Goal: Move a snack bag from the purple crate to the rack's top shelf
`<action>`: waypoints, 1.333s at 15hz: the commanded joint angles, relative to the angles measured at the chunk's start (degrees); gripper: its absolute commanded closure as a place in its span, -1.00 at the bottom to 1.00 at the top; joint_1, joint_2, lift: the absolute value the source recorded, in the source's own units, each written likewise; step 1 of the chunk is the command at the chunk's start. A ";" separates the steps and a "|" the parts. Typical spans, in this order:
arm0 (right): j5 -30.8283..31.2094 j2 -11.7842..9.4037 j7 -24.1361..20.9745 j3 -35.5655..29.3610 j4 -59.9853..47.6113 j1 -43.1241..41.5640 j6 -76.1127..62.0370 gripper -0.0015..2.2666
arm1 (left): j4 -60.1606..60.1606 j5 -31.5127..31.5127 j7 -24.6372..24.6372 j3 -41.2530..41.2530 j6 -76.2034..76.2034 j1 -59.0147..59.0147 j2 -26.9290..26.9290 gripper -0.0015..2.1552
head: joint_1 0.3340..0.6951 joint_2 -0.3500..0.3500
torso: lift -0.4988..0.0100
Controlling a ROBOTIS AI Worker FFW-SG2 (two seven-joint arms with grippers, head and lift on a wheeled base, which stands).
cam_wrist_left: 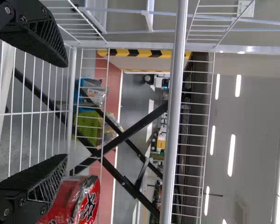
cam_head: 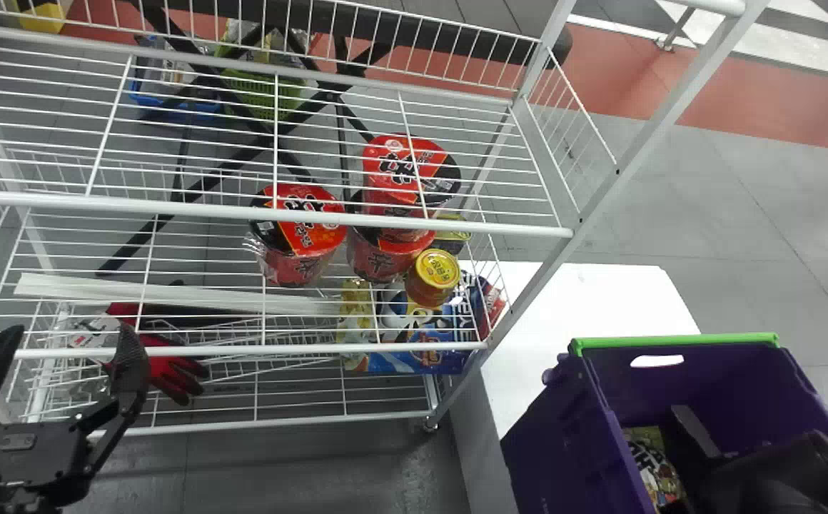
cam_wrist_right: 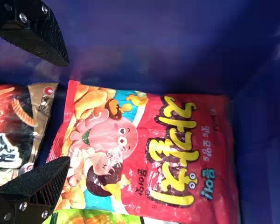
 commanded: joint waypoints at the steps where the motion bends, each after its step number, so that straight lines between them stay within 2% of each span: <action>1: 0.86 0.01 -0.27 0.18 -0.08 -0.15 0.26 -0.89 | 0.00 0.00 0.08 0.00 -0.40 0.22 0.02 -0.87 | 1.00 -1.00 | -0.80; 7: 3.94 -0.60 -5.10 -1.84 -0.08 0.82 0.96 -0.89 | 0.00 0.00 -0.01 0.00 -0.58 0.13 0.02 -0.87 | 1.00 -1.00 | -0.80; 12: 4.03 1.51 -9.94 -0.34 -1.22 1.08 1.67 -0.91 | 0.09 0.00 -0.01 -0.35 -0.58 -0.22 0.02 -0.87 | 1.00 -1.00 | -0.80; 20: 3.59 2.91 -15.12 0.71 -0.96 -1.38 2.02 -0.89 | 0.44 0.18 0.08 0.09 -1.63 0.40 0.11 -0.87 | 1.00 -1.00 | -0.80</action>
